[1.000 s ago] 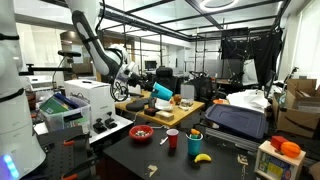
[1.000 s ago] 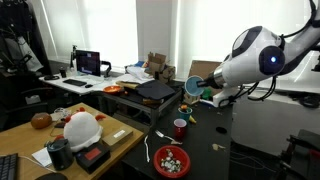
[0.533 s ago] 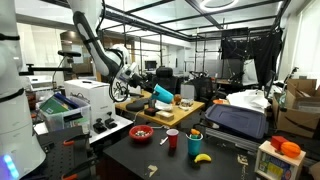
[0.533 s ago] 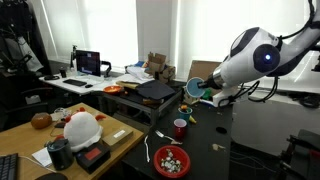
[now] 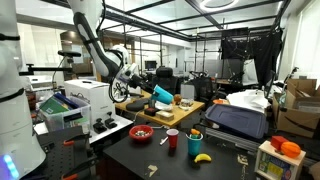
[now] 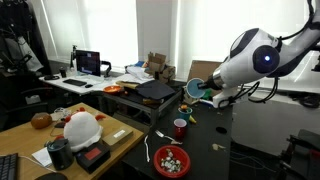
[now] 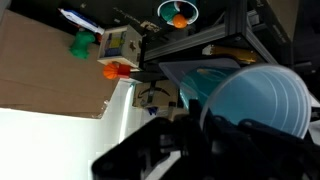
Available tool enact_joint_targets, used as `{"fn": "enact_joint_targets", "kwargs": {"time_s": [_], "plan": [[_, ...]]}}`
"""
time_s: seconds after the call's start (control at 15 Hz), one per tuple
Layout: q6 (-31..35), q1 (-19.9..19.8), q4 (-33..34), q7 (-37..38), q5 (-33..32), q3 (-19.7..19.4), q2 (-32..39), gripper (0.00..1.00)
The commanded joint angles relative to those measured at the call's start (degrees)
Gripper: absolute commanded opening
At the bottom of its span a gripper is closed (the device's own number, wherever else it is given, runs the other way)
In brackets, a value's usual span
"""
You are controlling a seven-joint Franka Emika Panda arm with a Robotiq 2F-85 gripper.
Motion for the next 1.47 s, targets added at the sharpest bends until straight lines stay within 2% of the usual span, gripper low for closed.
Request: {"fn": "enact_joint_targets", "kwargs": {"time_s": [0.0, 1.27, 1.4], "plan": [[0.0, 0.2, 0.0, -0.2, 0.2, -0.1, 0.0, 0.04], [0.0, 0.2, 0.0, -0.2, 0.2, -0.1, 0.0, 0.04], [0.1, 0.1, 0.0, -0.3, 0.2, -0.2, -0.2, 0.01]]}}
